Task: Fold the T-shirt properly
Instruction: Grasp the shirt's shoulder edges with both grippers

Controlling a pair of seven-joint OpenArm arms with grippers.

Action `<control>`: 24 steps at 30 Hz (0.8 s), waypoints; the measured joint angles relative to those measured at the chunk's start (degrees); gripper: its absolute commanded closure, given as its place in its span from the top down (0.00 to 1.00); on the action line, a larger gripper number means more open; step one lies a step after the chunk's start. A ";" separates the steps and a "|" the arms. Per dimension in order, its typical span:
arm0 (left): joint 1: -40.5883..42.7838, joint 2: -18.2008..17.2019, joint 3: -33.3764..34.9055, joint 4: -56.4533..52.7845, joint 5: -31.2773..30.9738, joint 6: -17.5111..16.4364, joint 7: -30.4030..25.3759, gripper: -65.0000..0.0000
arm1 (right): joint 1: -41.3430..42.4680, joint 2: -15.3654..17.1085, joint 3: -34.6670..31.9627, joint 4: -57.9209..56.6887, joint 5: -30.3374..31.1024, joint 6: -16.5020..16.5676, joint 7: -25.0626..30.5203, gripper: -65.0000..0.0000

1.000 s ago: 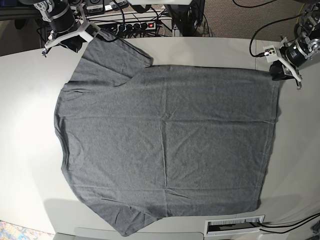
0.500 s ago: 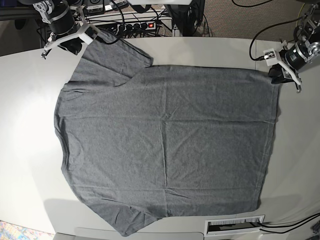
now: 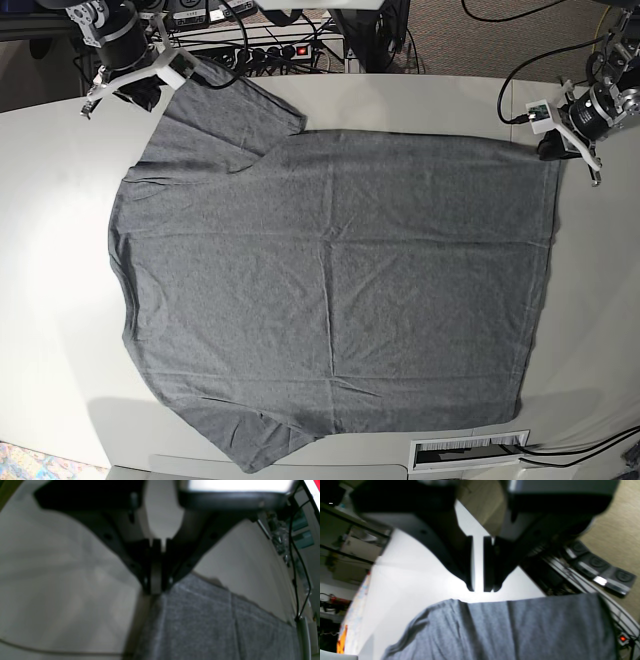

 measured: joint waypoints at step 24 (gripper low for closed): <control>10.56 -0.81 -0.37 6.88 0.17 1.75 2.36 0.00 | -0.17 0.00 0.00 -3.34 12.70 12.70 0.70 0.25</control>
